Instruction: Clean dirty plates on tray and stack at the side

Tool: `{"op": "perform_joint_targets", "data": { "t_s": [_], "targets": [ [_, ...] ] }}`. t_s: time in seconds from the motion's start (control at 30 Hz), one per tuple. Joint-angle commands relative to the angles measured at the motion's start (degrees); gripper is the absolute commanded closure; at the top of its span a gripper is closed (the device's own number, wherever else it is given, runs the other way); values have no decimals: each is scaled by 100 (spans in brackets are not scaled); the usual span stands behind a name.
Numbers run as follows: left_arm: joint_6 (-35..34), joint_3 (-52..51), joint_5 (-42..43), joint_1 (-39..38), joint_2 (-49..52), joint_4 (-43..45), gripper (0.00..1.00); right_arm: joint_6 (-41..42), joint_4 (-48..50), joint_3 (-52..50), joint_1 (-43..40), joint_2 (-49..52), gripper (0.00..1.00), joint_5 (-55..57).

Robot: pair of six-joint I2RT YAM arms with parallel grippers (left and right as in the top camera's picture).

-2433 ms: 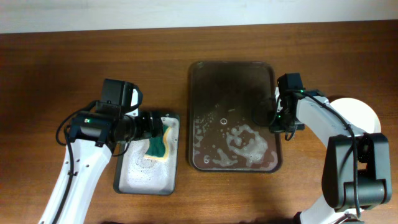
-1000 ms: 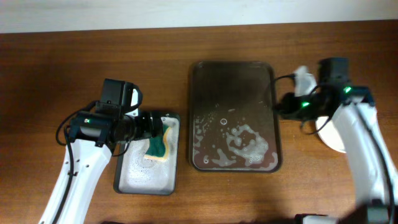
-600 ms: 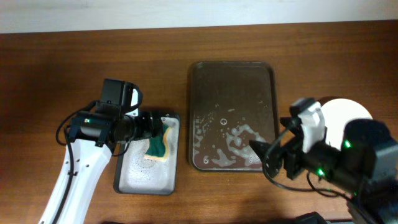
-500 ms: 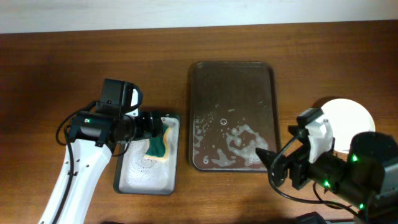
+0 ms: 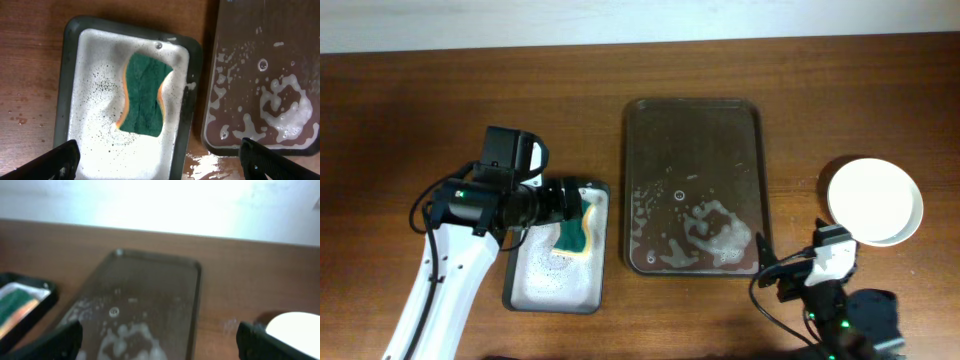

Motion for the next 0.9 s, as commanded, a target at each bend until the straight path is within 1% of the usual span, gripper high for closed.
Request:
{"op": "perform_joint_targets", "data": {
  "t_s": [0.0,0.03,0.1,0.17,0.3,0.33,0.67,0.77,0.8,0.87],
  "targets": [
    [28,90,42,26,-35,9,0,24,872,-920,-39,-608,1,98],
    [28,90,42,26,-35,9,0,24,1506,-1375,-39,-848,1,131],
    [28,90,42,26,-35,9,0,26,2339,-1768,-68,-850,1,160],
    [28,90,42,26,-35,9,0,26,3495,-2391,-70,-850,1,157],
    [26,90,42,26,-35,9,0,26,2914,-2385,-68,-850,1,160],
    [28,90,42,26,-35,9,0,24,2573,-2385,-68,-848,1,157],
    [28,85,39,20,-55,-9,0,26,2603,-2385,-68,-804,1,157],
    [52,57,-223,11,-562,-70,0,26,2603,-2385,-68,-804,1,157],
    [48,52,-686,15,-894,4,0,26,2603,-2385,-68,-804,1,157],
    [50,-127,-1045,15,-1491,470,0,26,2603,-2385,-68,-804,1,157]
  ]
}}
